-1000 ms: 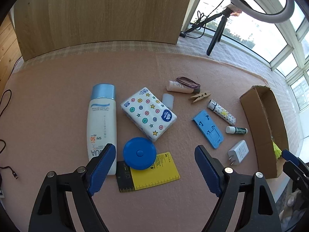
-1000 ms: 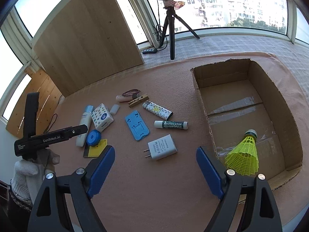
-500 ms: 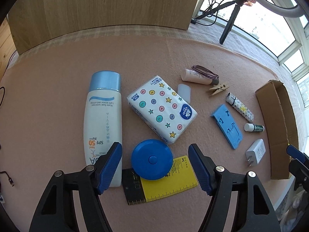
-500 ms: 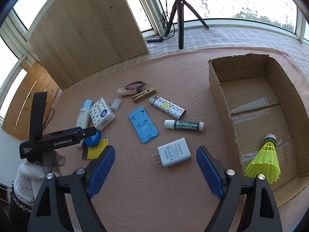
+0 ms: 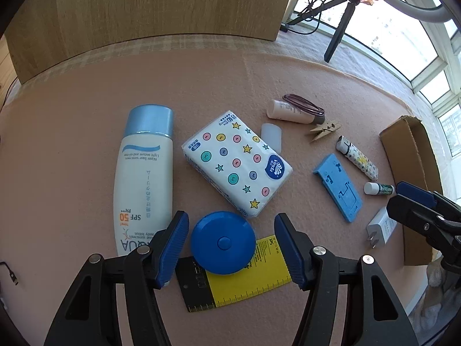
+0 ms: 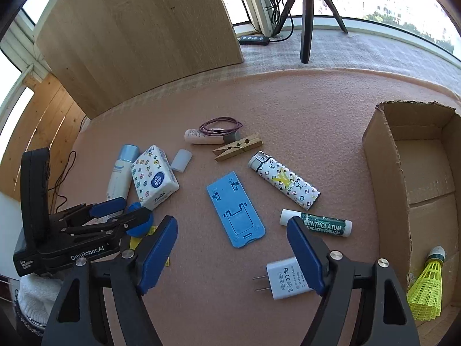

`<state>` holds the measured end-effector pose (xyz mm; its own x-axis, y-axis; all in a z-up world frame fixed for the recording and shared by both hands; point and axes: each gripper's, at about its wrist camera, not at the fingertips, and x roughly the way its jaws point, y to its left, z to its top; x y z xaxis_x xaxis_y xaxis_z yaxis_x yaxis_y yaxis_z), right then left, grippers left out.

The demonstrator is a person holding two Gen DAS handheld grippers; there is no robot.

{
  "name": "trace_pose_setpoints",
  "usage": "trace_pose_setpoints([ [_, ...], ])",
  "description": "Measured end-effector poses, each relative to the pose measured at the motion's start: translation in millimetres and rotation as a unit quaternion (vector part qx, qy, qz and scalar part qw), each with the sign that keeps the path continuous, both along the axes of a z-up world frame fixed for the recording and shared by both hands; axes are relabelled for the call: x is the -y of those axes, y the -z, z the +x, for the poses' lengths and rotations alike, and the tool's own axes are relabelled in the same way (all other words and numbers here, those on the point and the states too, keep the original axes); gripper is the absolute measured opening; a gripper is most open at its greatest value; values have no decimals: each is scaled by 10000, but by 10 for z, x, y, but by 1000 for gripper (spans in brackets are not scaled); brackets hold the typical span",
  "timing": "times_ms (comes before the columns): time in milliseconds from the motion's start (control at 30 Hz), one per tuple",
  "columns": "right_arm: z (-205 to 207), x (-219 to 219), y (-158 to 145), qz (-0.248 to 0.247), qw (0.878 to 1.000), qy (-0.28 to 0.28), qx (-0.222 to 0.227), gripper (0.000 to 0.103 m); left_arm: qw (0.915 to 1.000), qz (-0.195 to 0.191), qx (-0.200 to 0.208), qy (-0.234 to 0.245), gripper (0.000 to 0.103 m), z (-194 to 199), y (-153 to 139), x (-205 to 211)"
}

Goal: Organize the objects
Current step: 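Grasp the blue phone stand with the right gripper while the left gripper approaches the blue tape measure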

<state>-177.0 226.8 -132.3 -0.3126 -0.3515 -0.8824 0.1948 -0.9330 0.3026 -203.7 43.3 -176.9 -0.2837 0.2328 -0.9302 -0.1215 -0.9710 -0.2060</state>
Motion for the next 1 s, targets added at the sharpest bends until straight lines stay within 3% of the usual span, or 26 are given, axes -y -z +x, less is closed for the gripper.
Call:
trace_pose_setpoints([
  [300,-279,272,260,465,9982,-254,283,72,9997,-34,1,243,59,71,33,-50],
  [433,-362,280,338,642,9971,-202,355,72,9996,135,120,226,49,104,72,1],
  [700,-381,311,445,711,9958,-272,511,65,9991,285,69,297,49,126,86,-52],
  [767,-351,328,441,748,9957,-289,466,59,9987,327,67,394,49,144,84,-108],
  [833,-319,330,430,774,9956,-289,443,42,9982,345,44,493,48,167,90,-163],
  [867,-297,331,424,759,9956,-311,443,37,9980,361,34,522,48,188,88,-183],
  [1000,-145,344,415,688,9957,-445,434,29,9971,385,1,663,47,368,64,-242],
])
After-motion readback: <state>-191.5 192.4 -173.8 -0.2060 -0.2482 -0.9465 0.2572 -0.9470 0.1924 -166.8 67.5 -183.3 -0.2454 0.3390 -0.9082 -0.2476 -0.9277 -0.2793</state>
